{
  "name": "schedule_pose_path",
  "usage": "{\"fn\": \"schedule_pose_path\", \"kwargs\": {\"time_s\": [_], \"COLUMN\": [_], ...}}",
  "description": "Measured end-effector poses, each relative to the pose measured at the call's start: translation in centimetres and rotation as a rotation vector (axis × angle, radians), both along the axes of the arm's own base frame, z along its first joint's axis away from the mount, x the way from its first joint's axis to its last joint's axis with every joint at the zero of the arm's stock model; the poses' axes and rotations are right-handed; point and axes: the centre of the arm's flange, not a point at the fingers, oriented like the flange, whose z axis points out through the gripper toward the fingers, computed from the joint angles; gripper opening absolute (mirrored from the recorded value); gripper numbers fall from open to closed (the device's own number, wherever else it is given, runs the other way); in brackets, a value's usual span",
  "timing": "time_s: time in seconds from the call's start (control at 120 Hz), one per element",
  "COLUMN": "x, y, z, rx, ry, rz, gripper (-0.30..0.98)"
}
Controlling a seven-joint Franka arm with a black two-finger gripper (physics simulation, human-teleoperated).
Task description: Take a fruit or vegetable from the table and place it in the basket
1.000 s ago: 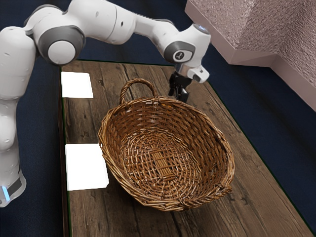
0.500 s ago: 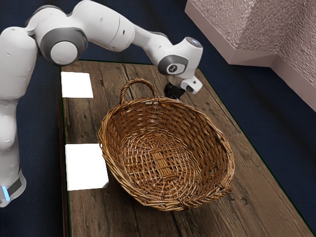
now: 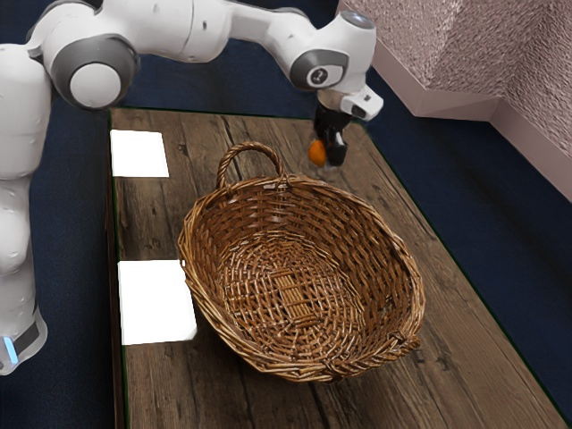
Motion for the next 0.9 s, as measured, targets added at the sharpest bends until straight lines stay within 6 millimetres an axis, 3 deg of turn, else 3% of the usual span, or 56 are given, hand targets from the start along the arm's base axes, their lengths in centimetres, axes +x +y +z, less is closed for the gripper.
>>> {"fn": "schedule_pose_path", "kwargs": {"time_s": [0.075,0.133,0.183,0.233,0.35,0.408,0.492,0.592,0.667,0.8,0.9], "x": [-0.6,-1.6,-2.2,-2.9,-6.1,-8.2,-11.4,-14.9,-15.4,-12.3,-11.1], "y": [-0.4,-1.9,-5.0,-9.8,-22.2,-27.4,-32.1,-36.3,-36.8,-31.1,-28.8], "z": [8.8,13.6,16.2,17.6,19.1,19.1,18.0,14.2,11.0,9.0,8.8], "rx": [0.024,0.026,0.014,-0.013,-0.075,-0.090,-0.089,-0.081,-0.084,-0.105,-0.121], "ry": [-0.091,-0.128,-0.139,-0.130,-0.077,-0.042,0.017,0.104,0.154,0.151,0.134], "rz": [-0.001,-0.018,-0.067,-0.144,-0.357,-0.447,-0.526,-0.595,-0.593,-0.469,-0.418], "gripper": [0.33,0.34,0.34,0.34,0.33,0.33,0.34,0.33,0.33,0.33,0.52]}}
